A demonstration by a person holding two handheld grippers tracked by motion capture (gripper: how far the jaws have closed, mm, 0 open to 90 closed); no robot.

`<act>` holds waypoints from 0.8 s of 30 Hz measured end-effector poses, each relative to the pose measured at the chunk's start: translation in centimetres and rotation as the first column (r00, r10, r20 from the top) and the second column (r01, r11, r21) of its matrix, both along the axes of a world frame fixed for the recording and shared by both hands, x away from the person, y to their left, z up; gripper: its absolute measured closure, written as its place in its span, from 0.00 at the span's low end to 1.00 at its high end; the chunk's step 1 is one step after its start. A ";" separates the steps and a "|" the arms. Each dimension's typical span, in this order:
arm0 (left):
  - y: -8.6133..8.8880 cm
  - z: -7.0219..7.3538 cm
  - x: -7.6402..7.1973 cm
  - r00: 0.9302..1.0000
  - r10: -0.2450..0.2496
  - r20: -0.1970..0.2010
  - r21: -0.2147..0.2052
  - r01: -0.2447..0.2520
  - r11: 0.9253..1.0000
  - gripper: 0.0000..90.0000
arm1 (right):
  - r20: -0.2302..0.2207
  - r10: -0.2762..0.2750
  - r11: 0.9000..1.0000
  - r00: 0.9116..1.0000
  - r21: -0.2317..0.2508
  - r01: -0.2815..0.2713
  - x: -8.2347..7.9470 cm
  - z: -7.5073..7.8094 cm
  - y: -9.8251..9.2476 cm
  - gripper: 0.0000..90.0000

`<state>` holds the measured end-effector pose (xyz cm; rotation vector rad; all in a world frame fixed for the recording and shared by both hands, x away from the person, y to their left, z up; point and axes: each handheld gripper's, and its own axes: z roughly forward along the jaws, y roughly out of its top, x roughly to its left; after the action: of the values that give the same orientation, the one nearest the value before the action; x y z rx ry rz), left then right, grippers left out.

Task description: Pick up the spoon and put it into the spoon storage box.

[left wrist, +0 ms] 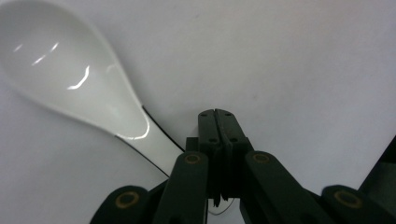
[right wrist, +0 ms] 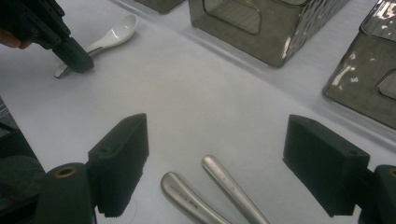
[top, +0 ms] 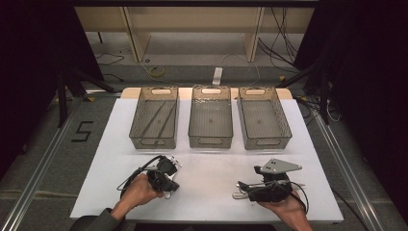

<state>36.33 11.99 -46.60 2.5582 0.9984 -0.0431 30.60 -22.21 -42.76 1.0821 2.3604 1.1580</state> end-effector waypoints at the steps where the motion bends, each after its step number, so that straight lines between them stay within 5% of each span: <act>1: 0.4 0.1 0.1 1.000 0.002 -0.005 0.007 -0.002 1.000 0.99 | -0.001 -0.001 1.000 1.000 -0.001 0.001 0.0 0.0 0.0 0.26; 13: 2.2 0.2 0.7 0.999 0.040 -0.004 0.049 -0.040 0.998 0.99 | 0.000 -0.003 1.000 1.000 -0.003 0.003 0.0 0.0 0.0 0.26; 19: 2.4 1.5 0.6 0.999 0.046 0.027 -0.014 -0.045 0.999 0.95 | 0.003 -0.009 1.000 1.000 -0.001 0.009 0.0 0.1 -0.1 0.26; 24: 3.1 2.6 0.9 0.992 0.102 0.073 -0.051 -0.098 0.994 0.77 | 0.003 -0.008 1.000 1.000 -0.002 0.008 0.1 0.1 -0.1 0.26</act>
<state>37.24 15.11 -44.00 2.4445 1.0817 0.0563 30.67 -22.29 -42.69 1.0879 2.3525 1.1531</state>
